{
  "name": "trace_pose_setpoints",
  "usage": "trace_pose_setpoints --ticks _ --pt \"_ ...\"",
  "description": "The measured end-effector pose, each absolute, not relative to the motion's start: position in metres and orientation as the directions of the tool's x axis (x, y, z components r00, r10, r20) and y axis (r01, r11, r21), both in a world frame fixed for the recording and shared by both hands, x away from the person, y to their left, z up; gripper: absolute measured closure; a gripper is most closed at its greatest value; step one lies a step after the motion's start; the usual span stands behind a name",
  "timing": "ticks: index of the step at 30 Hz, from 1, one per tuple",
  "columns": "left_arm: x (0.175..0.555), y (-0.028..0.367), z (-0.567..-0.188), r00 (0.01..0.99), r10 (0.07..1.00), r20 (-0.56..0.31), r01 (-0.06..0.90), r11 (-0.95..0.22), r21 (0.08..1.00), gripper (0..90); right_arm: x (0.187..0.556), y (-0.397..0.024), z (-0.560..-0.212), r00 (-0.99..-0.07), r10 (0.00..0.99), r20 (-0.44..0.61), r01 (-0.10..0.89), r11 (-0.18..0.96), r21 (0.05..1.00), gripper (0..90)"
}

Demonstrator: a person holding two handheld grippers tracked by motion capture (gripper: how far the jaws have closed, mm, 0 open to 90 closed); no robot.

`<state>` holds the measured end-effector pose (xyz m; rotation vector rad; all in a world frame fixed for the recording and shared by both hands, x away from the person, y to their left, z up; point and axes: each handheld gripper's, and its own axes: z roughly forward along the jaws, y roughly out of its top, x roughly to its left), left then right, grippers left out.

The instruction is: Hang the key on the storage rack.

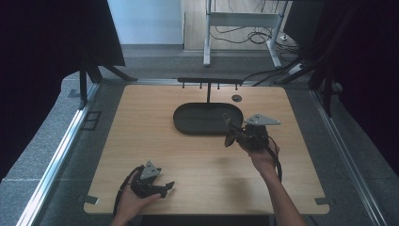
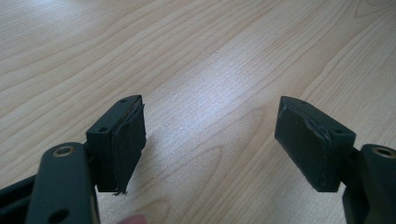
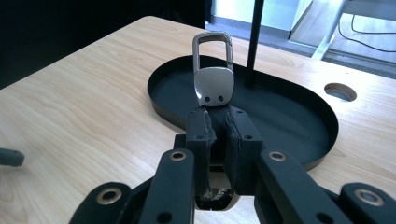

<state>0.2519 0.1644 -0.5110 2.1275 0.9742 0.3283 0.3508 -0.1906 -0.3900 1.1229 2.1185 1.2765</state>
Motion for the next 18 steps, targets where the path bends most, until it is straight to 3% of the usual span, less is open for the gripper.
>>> trace_pose_setpoints --ticks 18 --pt "0.252 0.166 -0.511 0.674 0.735 -0.076 0.541 -0.422 0.728 25.4 0.371 -0.192 -0.387 -0.54 0.84 0.053 0.42 0.214 0.882 80.9"
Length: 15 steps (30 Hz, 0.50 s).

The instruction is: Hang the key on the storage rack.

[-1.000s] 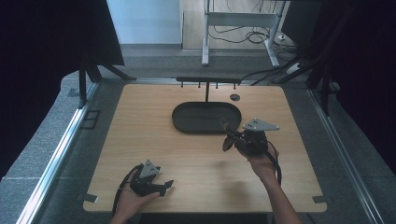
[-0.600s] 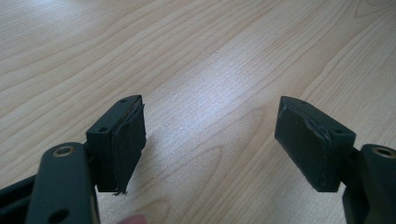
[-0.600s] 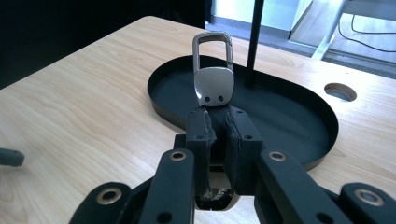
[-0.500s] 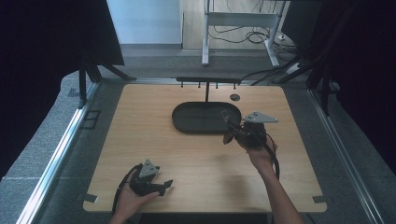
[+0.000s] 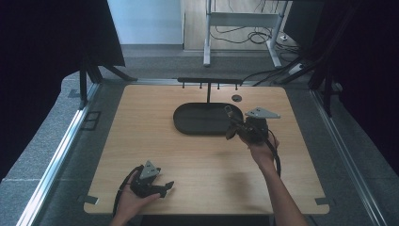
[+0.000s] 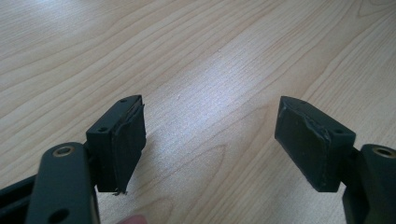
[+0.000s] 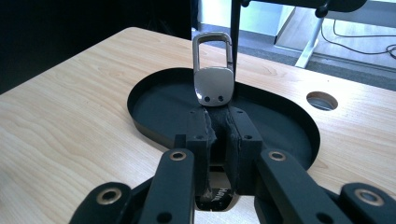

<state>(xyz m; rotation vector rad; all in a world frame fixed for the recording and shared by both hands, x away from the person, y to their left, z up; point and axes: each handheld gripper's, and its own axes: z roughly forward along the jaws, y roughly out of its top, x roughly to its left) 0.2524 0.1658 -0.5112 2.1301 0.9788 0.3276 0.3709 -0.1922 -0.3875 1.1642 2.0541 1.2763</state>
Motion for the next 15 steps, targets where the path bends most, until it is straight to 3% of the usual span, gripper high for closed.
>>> trace_pose_setpoints --ticks 15 --pt "0.253 0.167 -0.51 0.671 0.737 -0.078 0.543 -0.417 0.729 25.4 0.391 -0.192 -0.385 -0.508 0.86 0.05 0.418 0.195 0.887 80.9"
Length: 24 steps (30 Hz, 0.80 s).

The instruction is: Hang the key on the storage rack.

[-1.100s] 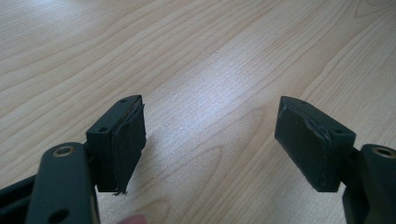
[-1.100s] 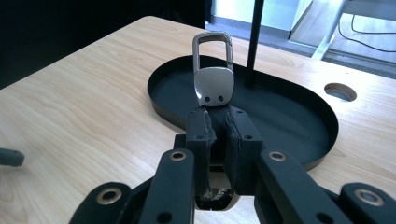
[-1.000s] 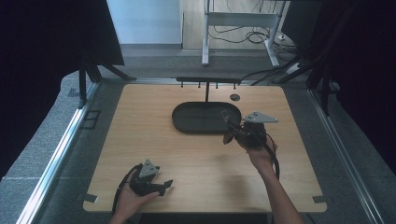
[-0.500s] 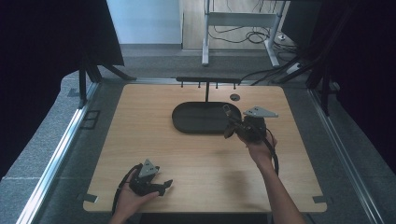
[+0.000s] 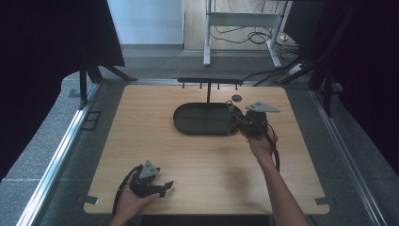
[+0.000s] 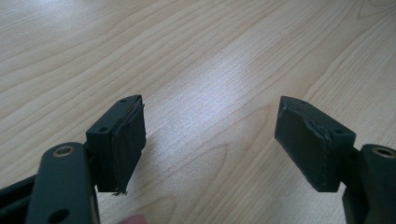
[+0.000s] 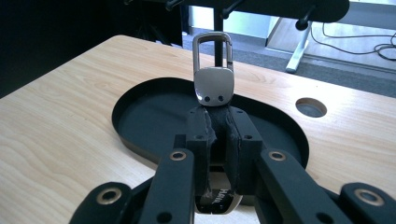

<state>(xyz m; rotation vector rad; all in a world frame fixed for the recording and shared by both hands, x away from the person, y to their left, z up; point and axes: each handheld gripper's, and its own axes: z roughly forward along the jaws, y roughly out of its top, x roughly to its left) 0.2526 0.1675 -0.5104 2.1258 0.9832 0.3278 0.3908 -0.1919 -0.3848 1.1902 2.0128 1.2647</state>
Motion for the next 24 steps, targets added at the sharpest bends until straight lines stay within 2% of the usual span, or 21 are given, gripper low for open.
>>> trace_pose_setpoints --ticks 24 --pt "0.252 0.171 -0.508 0.667 0.74 -0.083 0.543 -0.406 0.735 25.4 0.425 -0.194 -0.376 -0.433 0.901 0.037 0.428 0.17 0.888 80.9"
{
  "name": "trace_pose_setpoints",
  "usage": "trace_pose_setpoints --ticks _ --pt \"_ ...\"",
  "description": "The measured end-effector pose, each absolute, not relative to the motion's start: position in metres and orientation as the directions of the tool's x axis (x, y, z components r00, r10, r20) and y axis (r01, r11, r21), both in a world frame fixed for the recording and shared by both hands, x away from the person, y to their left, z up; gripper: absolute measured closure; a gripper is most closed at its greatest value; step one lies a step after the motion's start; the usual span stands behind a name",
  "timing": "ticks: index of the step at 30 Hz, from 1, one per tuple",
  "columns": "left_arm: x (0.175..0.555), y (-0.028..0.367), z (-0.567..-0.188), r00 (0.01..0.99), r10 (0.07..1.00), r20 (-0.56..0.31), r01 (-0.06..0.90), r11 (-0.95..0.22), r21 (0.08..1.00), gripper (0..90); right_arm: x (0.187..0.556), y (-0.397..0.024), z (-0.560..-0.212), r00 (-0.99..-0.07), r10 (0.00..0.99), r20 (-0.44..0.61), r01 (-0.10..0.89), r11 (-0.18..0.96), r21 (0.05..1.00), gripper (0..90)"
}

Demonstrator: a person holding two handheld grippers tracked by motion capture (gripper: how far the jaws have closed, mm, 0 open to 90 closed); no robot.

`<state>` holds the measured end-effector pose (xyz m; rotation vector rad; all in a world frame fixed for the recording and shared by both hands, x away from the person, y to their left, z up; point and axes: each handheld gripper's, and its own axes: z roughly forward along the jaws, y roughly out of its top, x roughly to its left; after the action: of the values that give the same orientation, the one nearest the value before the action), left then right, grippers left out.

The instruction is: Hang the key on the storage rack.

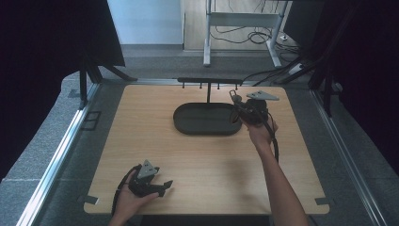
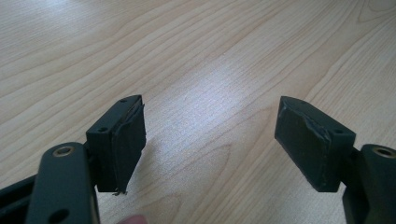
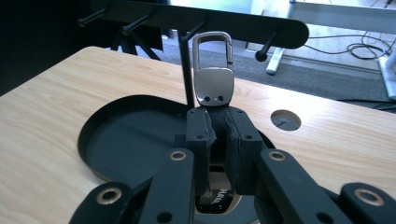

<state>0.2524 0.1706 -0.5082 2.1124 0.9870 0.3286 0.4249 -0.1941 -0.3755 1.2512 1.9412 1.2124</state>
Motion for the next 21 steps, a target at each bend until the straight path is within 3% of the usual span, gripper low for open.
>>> trace_pose_setpoints --ticks 21 --pt "0.253 0.17 -0.509 0.667 0.741 -0.081 0.545 -0.41 0.731 25.4 0.46 -0.205 -0.401 -0.343 0.936 0.08 0.455 0.091 0.886 80.8"
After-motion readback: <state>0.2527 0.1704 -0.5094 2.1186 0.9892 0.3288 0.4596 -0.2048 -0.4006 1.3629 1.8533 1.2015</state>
